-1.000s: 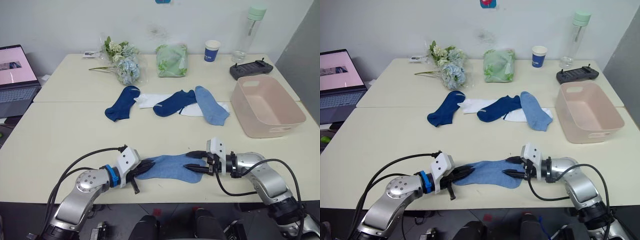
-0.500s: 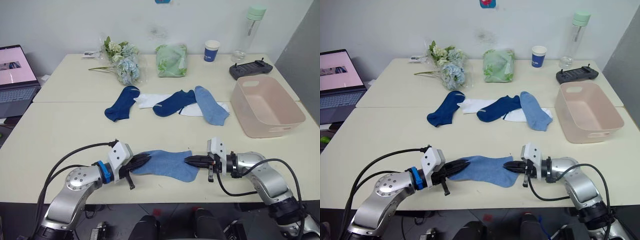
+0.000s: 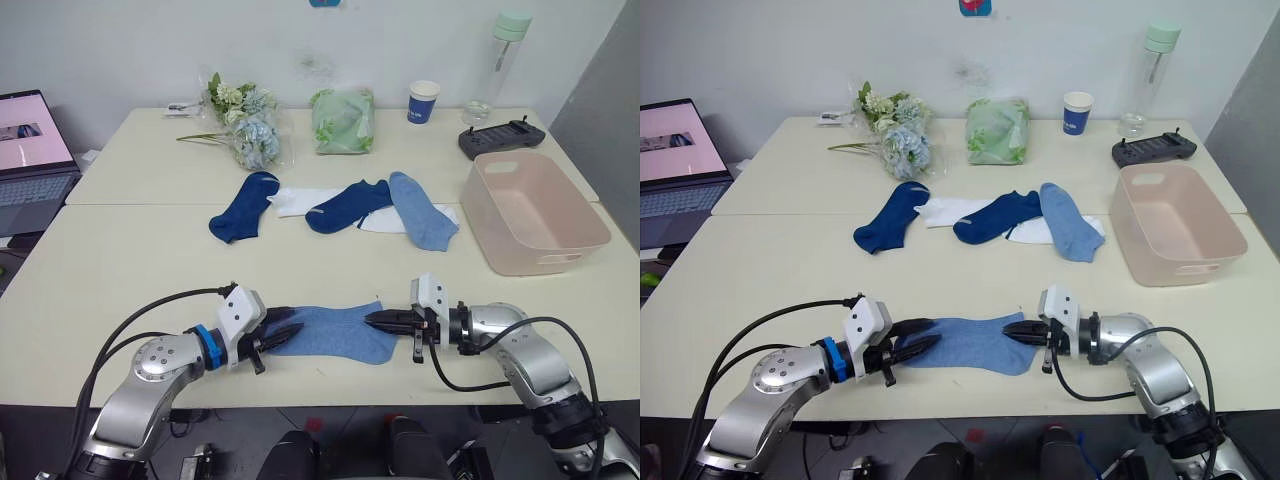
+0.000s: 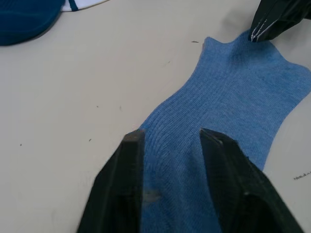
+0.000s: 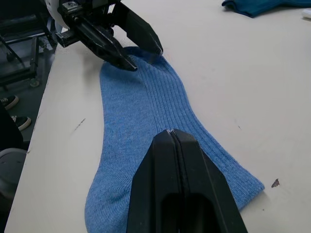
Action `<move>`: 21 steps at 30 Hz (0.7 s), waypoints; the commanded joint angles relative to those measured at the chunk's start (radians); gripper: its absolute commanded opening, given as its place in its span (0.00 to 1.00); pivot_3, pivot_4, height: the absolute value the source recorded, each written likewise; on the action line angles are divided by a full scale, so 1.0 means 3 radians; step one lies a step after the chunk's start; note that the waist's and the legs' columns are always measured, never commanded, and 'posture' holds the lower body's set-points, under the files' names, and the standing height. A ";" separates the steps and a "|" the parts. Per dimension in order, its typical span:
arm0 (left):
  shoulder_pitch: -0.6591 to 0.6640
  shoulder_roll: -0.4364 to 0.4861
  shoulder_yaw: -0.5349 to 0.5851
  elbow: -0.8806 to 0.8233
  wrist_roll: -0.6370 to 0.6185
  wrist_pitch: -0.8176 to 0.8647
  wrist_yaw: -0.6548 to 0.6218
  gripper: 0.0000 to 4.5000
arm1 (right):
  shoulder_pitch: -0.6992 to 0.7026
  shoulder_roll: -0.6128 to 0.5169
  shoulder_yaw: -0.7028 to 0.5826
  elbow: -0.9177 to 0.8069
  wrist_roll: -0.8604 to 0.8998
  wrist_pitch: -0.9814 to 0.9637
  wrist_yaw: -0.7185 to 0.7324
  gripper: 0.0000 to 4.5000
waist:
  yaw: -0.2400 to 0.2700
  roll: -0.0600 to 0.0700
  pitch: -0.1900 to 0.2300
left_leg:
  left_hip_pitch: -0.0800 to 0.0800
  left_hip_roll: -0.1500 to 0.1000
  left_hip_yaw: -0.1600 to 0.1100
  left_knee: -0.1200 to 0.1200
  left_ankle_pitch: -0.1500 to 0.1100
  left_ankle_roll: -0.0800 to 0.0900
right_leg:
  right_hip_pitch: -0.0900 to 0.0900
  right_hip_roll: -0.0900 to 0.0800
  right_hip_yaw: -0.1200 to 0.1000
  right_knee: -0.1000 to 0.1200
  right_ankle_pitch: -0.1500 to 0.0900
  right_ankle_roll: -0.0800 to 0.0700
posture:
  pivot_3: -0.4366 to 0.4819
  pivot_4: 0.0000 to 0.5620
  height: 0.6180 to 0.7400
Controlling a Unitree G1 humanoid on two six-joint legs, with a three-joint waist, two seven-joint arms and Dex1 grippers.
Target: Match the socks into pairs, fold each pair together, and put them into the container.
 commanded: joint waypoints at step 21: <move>0.0280 -0.0065 -0.0150 -0.0021 0.0126 -0.0156 -0.0021 0.00 | -0.0163 0.0039 0.0385 0.0377 -0.0317 -0.0093 0.0091 0.00 | -0.0005 0.0001 0.0000 | 0.0001 -0.0002 0.0001 0.0000 0.0000 0.0000 | 0.0000 0.0000 0.0000 0.0000 0.0000 0.0000 | 0.48 0.27 1.00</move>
